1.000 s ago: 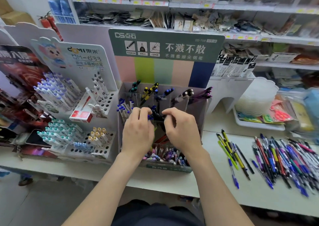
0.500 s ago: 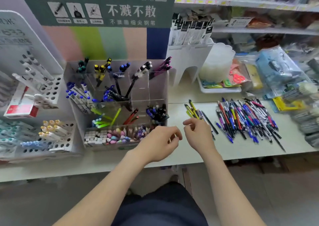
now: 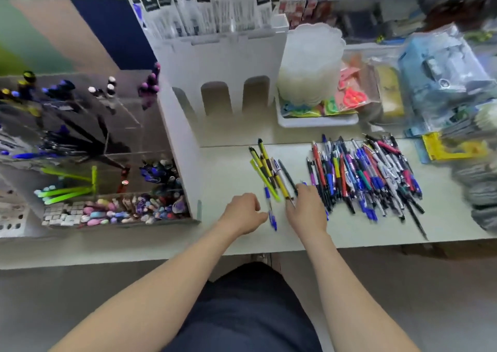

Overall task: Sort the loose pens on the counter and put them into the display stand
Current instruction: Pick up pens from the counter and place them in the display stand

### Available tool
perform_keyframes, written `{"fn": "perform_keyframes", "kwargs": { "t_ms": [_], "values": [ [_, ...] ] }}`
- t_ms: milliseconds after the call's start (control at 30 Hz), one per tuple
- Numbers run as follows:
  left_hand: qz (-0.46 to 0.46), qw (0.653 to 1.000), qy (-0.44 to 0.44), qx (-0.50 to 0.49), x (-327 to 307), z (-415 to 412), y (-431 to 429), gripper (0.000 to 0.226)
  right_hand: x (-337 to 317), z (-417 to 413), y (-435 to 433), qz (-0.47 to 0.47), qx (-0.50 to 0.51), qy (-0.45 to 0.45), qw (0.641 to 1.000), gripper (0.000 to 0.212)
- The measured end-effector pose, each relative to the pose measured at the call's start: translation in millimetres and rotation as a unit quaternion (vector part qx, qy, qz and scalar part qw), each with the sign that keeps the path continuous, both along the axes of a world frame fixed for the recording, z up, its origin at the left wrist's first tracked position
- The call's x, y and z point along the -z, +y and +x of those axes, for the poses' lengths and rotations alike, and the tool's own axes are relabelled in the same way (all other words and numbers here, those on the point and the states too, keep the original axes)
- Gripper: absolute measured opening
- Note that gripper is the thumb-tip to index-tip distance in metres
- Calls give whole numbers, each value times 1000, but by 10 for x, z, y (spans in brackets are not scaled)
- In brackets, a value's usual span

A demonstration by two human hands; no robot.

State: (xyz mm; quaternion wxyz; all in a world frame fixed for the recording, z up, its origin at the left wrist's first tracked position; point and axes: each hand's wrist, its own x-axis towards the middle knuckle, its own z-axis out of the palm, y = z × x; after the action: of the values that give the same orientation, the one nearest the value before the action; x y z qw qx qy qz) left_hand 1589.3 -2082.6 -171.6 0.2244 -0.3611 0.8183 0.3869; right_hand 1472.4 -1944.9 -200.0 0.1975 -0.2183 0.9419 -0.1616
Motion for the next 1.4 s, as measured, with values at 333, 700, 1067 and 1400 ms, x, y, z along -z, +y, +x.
{"fn": "perform_keyframes", "kwargs": {
  "t_ms": [333, 700, 1067, 1400],
  "values": [
    [-43, 983, -46, -170, 574, -432, 302, 23, 224, -231, -39, 58, -106, -5, 993, 23],
    [-50, 943, 84, -318, 693, -807, -295, 43, 410, -477, -346, -9, -156, 17, 988, 52],
    [-91, 957, 65, -267, 414, -810, -339, 49, 564, -391, -889, 77, -112, 98, 986, 41],
    [64, 916, 55, -392, 297, -578, -354, 33, 440, -338, -1075, 197, -133, 2, 971, 28]
  ]
}}
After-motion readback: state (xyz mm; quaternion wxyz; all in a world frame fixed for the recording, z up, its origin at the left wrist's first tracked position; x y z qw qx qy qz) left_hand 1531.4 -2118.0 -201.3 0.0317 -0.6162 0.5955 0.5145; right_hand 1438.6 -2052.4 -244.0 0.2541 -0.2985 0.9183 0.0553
